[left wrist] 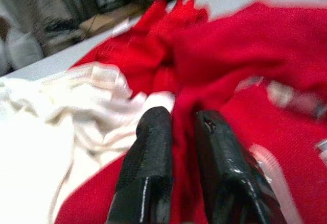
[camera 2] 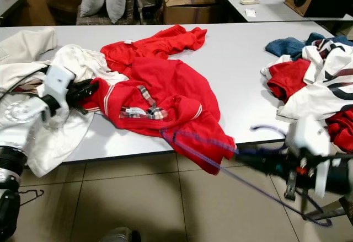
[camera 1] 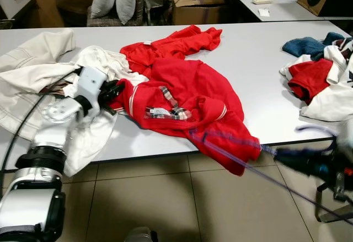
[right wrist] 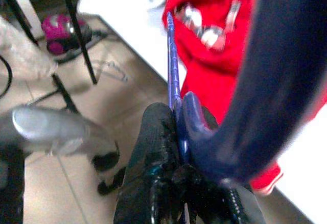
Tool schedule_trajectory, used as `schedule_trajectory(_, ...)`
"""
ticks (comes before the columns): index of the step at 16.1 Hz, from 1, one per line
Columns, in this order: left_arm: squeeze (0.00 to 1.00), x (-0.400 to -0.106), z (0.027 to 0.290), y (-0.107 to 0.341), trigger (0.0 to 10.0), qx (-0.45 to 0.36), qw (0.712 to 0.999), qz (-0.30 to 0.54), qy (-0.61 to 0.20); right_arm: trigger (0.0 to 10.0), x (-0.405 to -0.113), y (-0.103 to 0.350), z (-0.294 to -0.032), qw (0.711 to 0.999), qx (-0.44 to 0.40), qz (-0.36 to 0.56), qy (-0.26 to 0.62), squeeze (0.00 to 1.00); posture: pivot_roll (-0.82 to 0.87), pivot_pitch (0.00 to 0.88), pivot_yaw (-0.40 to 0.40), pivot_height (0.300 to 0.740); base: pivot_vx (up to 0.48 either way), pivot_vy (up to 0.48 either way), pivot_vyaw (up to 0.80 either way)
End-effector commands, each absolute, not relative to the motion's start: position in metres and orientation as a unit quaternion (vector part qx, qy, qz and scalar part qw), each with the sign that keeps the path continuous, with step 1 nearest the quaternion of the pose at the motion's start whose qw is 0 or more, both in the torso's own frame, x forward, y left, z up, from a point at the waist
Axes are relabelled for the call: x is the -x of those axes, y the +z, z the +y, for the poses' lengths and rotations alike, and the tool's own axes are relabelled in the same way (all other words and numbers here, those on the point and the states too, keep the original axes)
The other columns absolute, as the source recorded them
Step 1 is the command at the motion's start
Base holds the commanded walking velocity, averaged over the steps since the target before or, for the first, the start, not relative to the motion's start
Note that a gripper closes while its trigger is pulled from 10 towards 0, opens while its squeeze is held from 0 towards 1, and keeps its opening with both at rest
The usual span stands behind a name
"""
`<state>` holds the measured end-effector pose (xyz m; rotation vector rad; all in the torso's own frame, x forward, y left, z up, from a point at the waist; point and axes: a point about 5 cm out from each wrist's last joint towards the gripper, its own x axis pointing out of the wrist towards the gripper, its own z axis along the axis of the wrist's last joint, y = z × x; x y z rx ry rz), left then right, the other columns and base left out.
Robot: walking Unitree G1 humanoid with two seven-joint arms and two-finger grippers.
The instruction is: Hang hanger
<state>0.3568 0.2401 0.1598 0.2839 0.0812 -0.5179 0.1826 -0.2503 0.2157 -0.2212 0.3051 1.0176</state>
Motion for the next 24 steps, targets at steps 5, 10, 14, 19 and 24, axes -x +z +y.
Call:
schedule_trajectory(5,1.00,-0.361,0.253,0.196,10.0,0.023,0.969,-0.046,-0.243,10.0,-0.204,0.227,-0.255,0.910,0.115,0.082,0.390,0.00,0.01,0.000,0.031,0.740,0.000,0.000,0.00)
schedule_trajectory(10,0.00,-0.360,0.202,0.165,10.0,-0.061,0.945,0.069,-0.313,10.0,-0.221,0.211,-0.241,0.923,0.136,0.082,0.350,0.00,0.00,0.000,0.044,0.740,0.000,0.000,0.00)
schedule_trajectory(14,1.00,-0.363,0.201,0.150,10.0,-0.097,0.965,0.091,-0.225,10.0,-0.223,0.204,-0.228,0.920,0.133,0.077,0.362,0.00,-0.01,0.000,0.056,0.740,0.000,0.000,0.00)
schedule_trajectory(19,1.00,-0.356,0.193,0.144,10.0,-0.067,0.963,0.107,-0.238,10.0,-0.226,0.201,-0.217,0.914,0.131,0.071,0.377,0.00,-0.01,0.000,0.061,0.740,0.000,0.000,0.00)
schedule_trajectory(24,0.83,-0.348,0.188,0.140,10.0,-0.082,0.951,0.123,-0.272,10.0,-0.229,0.200,-0.212,0.908,0.139,0.070,0.390,0.00,0.00,0.000,0.057,0.740,0.000,0.000,0.00)
